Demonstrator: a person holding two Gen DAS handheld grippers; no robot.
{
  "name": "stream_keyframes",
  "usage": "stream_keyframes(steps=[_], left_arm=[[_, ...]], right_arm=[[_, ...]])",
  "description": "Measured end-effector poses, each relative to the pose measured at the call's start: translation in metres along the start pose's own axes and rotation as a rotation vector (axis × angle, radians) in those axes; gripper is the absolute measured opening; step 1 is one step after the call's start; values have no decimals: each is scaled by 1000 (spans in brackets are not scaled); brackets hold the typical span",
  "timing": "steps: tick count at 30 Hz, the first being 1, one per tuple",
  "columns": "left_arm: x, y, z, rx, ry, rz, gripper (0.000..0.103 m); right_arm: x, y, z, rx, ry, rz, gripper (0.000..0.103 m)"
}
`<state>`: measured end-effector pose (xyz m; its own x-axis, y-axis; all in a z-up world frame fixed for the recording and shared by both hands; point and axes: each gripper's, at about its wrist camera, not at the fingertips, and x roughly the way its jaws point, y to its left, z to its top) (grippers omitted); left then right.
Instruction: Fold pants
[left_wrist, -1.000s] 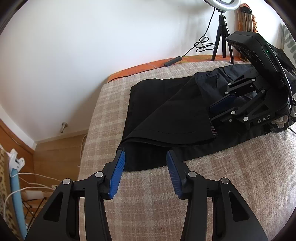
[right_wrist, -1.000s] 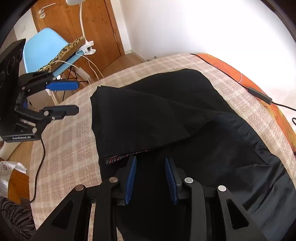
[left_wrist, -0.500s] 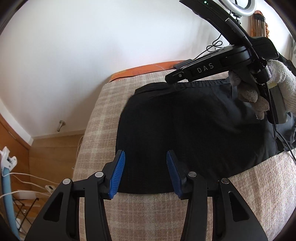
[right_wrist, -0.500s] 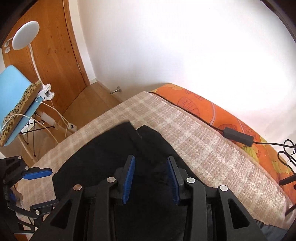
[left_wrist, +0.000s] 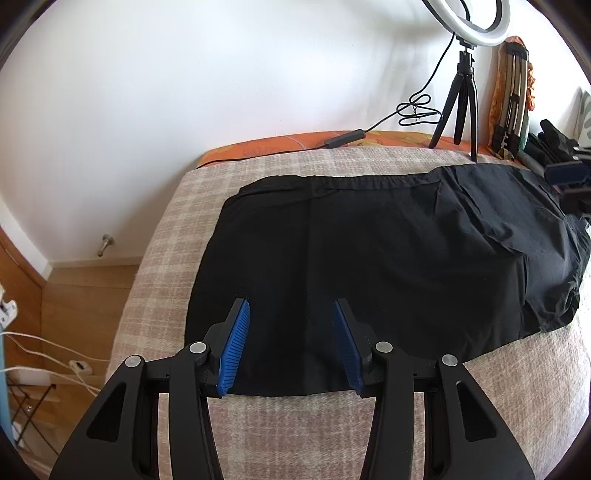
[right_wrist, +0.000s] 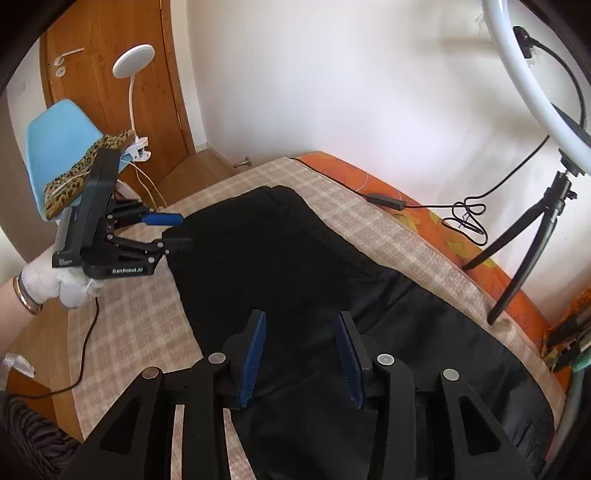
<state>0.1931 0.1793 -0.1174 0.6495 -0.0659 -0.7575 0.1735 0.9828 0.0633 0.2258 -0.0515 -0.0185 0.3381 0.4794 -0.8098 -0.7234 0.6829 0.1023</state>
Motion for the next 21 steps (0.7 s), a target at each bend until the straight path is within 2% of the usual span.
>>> stream_keyframes(steps=[2,6,11,15,19,20,21], left_arm=[[4,-7,3,-9,15,2,45],[5,-16,6,-75,35,-2,45],[-5,-8,-4,-224,40,-19,45],[-10,7,-22,-325,60,-28,46],[-10,22,-32,-363,59,-18,46],[-8,25,-34,-368,61,-11,46],[-6,27,-36,-372,63,-5,46]], right_arm=[[-21,8,-34,-24,21,-17,52],[-28,22,-89,-64,87,-63,58],[-14,26,-124,-136,107,-158,69],[-4,16,-132,-110,103,-170,67],[6,23,-130,-189,126,-170,66],[10,26,-130,-205,136,-179,59],[13,29,-130,-225,142,-188,58]])
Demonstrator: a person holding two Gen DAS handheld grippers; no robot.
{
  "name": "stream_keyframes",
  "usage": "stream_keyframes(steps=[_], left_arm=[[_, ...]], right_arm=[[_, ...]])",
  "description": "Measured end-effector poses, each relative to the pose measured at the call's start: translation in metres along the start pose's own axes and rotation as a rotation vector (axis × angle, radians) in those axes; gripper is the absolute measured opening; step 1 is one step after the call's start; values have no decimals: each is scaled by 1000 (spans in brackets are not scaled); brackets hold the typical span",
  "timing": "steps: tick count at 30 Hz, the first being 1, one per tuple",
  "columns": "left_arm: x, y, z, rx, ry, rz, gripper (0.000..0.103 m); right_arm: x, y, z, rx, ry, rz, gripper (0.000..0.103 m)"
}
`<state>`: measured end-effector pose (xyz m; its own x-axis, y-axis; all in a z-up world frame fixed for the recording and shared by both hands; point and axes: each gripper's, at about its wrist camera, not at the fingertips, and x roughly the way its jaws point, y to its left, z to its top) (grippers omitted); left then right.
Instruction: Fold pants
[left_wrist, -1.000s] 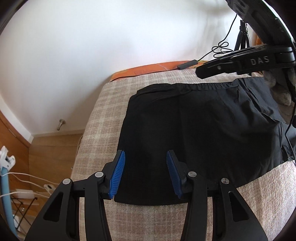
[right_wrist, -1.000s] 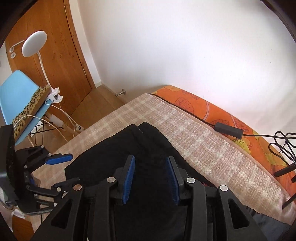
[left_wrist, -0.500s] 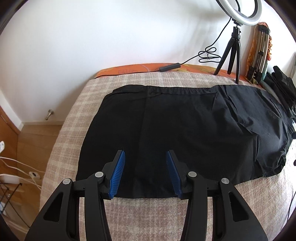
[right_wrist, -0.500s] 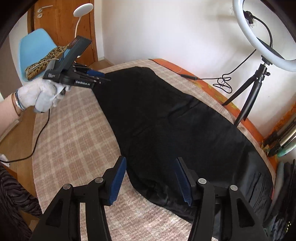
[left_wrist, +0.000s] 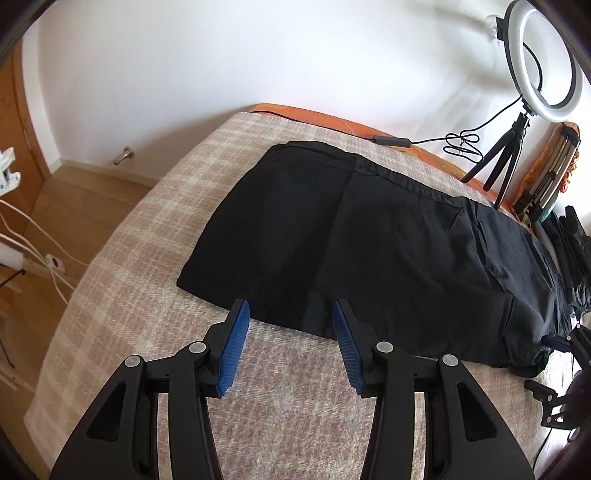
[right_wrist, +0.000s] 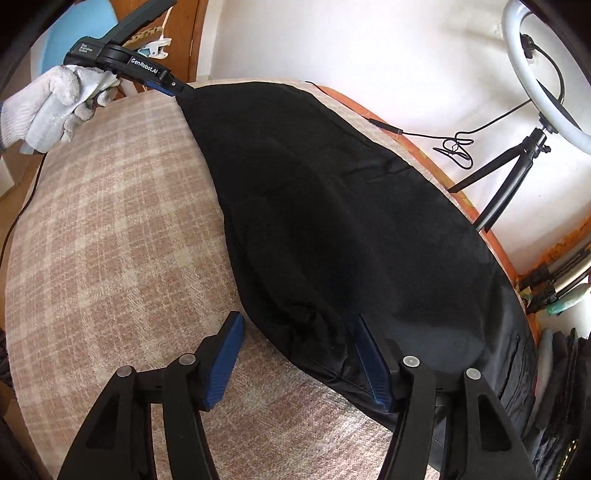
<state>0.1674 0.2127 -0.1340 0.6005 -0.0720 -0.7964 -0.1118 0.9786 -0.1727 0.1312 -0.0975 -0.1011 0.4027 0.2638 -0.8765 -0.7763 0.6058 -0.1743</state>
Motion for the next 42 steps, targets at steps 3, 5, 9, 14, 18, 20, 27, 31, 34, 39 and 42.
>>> stream_keyframes(steps=[3,5,9,14,18,20,27,31,34,39,42], left_arm=[[3,9,2,-43,6,-25,46],[1,16,4,-75,-1,-43,46],[-9,33,9,-154,-25,-86,52],[-4,41,7,-197,-8,-83,52],[-2,44,7,-205,-4,-78,52],[-3,48,6,-220,-5,-86,52],[-5,63,-4,-277,14,-146,52],[1,65,-6,-289,14,-147,52],[4,61,-5,-283,-8,-128,52],[6,45,-5,-195,-24,-51,52],[4,37,-9,-127,-47,16,52]], right_arm=[[3,7,7,-30,-6,-9,36],[4,8,8,-39,-2,-23,19],[-5,-2,8,16,0,14,8],[-7,10,4,-42,34,45,15],[-19,-4,7,58,5,108,31],[-37,-18,10,131,-58,185,32],[-67,-45,48,237,-206,266,48],[-58,-51,94,210,-228,241,49],[-42,-57,131,223,-236,271,49],[10,-60,196,195,-189,298,49],[52,-56,235,162,-154,318,49]])
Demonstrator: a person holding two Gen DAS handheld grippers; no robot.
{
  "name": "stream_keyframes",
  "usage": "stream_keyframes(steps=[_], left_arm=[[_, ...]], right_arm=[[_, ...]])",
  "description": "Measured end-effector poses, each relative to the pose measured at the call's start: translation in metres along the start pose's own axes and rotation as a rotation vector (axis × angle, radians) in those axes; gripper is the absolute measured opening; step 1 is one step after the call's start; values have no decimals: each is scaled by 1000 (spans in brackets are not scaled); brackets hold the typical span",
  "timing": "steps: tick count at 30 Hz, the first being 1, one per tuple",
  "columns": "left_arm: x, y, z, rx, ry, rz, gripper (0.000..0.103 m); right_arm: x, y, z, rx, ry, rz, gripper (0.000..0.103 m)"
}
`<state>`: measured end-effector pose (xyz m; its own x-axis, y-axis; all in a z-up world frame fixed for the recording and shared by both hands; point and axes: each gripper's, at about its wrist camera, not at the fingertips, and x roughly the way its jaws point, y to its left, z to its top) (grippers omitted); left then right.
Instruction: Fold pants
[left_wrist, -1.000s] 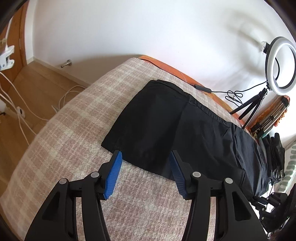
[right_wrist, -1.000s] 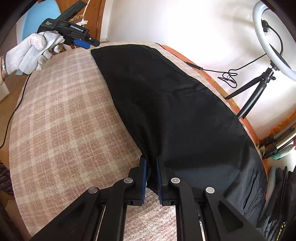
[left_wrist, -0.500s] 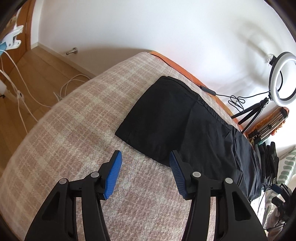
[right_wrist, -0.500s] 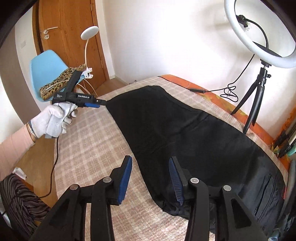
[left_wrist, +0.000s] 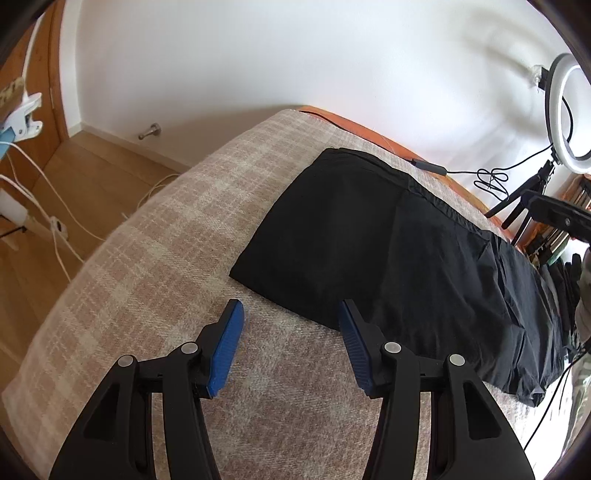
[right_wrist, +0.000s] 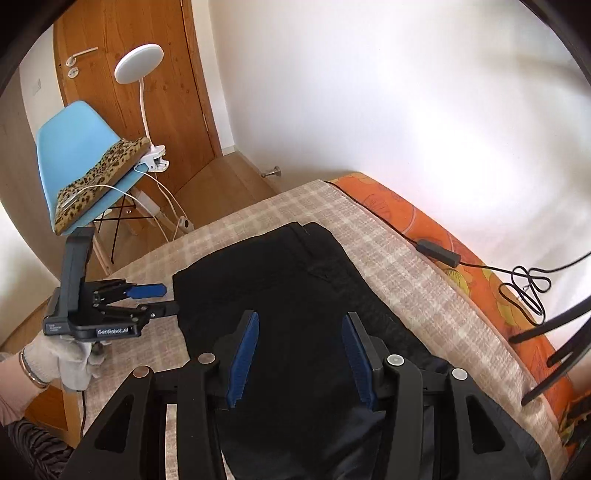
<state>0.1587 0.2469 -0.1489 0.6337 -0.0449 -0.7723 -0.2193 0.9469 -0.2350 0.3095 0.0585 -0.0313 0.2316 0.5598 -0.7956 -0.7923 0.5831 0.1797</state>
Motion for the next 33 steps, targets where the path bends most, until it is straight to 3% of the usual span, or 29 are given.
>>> stream_keyframes(steps=[2,6,10,12,16,19,21,22,23,24,27,28,30,31,32,33], left_arm=[[0,-4,-4,46,-12,28,52],[1,4,-5,4,-25,-8,52],[0,11,-5,-31,-34,-50,52],[0,11,-6,-28,-36,-53,52],[0,10,-6,-28,-35,-64,52],[0,11,-6,-33,-36,-71,53],[0,11,-6,-33,-37,-71,53],[-1,11,-7,-31,-37,-70,53],[-1,10,-7,-29,-36,-68,53],[-1,10,-7,-29,-35,-67,53],[-1,9,-7,-27,-34,-63,53],[0,9,-6,-26,-34,-61,53],[1,9,-6,-25,-33,-58,53],[2,9,-5,-25,-32,-57,53],[2,9,-5,-28,-31,-57,53],[2,9,-5,-32,-29,-58,53]], right_arm=[[33,-4,18,-8,24,9,49],[97,-12,46,-19,68,45,49],[152,-10,57,-46,137,28,48],[165,-6,54,-55,164,48,28],[155,7,44,-108,122,91,5],[148,11,42,-149,102,52,4],[142,6,47,-138,66,37,17],[142,1,51,-119,66,35,49],[142,-3,54,-103,68,51,63],[144,-6,57,-97,72,57,63],[158,-9,56,-128,130,22,54],[163,-9,54,-131,159,22,41],[165,-9,50,-131,165,20,28],[161,-9,48,-131,155,13,8],[158,-10,47,-135,146,-2,0],[153,-12,46,-137,134,-14,0]])
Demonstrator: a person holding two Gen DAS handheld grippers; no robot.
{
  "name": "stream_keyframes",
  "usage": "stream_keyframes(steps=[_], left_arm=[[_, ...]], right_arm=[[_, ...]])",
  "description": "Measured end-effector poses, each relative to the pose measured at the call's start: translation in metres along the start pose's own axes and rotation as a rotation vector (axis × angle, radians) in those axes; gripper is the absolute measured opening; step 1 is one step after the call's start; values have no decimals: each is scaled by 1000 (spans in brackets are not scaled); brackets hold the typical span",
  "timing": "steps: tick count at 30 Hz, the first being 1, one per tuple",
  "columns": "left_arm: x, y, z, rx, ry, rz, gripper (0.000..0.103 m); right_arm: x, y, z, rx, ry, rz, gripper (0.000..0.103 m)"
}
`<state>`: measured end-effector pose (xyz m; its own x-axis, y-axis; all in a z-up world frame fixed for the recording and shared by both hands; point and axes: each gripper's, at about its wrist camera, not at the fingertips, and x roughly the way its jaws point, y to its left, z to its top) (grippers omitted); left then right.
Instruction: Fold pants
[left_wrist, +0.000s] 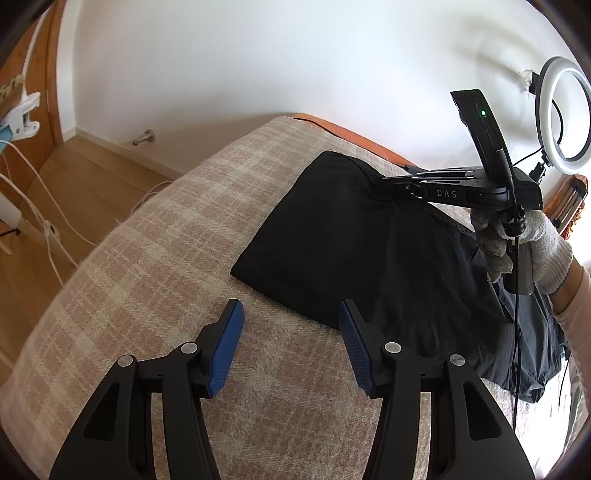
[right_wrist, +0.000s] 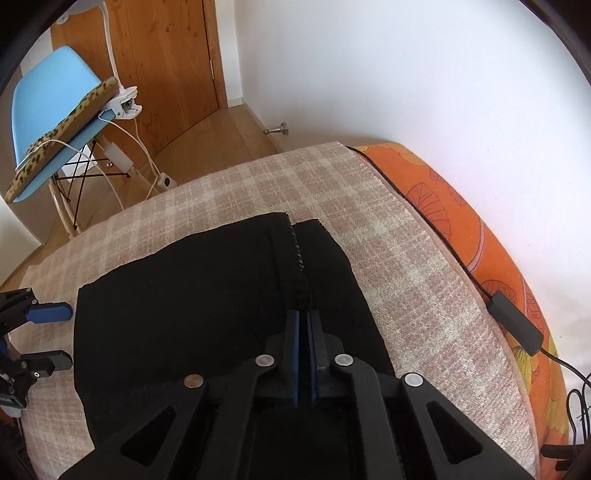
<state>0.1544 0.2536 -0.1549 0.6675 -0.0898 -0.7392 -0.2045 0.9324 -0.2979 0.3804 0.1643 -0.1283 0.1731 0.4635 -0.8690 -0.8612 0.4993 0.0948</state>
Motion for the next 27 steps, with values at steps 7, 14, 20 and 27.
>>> stream_keyframes(steps=[7,14,20,27], left_arm=[[2,1,4,-27,2,-22,58],[5,-2,5,-33,4,-28,59],[6,-1,5,-40,6,-33,59],[8,3,7,-83,16,-65,59]], right_arm=[[-17,-14,3,-12,-15,39,1],[-1,-9,2,-17,12,65,45],[7,6,1,-80,28,-41,0],[3,-12,-4,-112,46,-154,0]])
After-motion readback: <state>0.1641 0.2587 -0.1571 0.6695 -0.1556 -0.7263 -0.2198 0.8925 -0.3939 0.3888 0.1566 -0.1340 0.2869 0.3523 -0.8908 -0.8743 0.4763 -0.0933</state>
